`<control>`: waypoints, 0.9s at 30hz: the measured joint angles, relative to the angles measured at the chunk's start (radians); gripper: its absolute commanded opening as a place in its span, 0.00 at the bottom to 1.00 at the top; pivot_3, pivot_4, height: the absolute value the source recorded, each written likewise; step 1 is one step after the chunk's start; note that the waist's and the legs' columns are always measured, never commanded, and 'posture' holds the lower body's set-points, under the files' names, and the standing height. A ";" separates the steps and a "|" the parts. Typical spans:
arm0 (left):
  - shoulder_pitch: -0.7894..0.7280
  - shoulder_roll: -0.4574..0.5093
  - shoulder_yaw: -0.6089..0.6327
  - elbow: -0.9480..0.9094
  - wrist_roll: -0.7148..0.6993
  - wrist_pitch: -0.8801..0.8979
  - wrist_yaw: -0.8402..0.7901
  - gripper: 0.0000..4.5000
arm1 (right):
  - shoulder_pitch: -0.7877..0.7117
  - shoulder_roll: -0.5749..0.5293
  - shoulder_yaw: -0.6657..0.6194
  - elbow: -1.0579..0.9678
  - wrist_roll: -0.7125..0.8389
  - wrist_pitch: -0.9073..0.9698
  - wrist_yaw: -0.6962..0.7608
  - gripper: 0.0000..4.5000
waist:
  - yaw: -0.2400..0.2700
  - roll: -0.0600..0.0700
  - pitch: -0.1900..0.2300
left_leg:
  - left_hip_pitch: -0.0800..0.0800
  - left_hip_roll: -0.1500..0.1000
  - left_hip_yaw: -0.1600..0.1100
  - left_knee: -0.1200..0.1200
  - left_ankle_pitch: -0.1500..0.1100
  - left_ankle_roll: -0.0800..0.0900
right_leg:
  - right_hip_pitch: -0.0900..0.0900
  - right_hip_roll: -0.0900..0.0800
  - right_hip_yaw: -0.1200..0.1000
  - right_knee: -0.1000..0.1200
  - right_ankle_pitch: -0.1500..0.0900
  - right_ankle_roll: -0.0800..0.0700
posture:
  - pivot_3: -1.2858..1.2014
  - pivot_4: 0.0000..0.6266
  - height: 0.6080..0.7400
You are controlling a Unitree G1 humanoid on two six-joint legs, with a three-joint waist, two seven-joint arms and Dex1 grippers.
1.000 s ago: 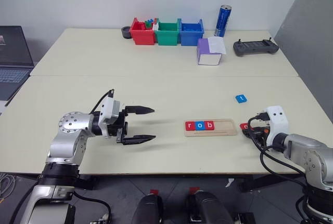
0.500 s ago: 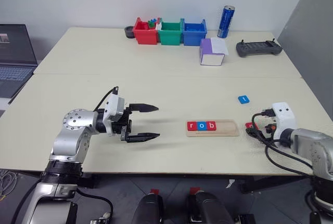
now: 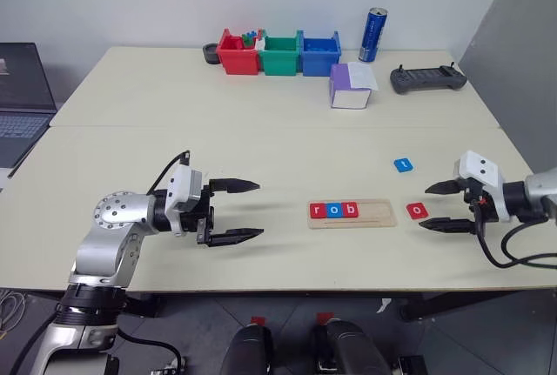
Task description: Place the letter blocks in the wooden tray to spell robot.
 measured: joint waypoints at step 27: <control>0.098 0.017 0.051 0.054 0.003 -0.112 -0.018 1.00 | -0.414 0.214 0.224 0.823 -0.347 -0.638 0.127 0.64 | 0.004 0.001 0.000 | 0.004 0.000 0.004 0.002 0.000 -0.001 | 0.000 -0.002 0.003 0.008 -0.001 -0.004 | 0.52 0.24 1.00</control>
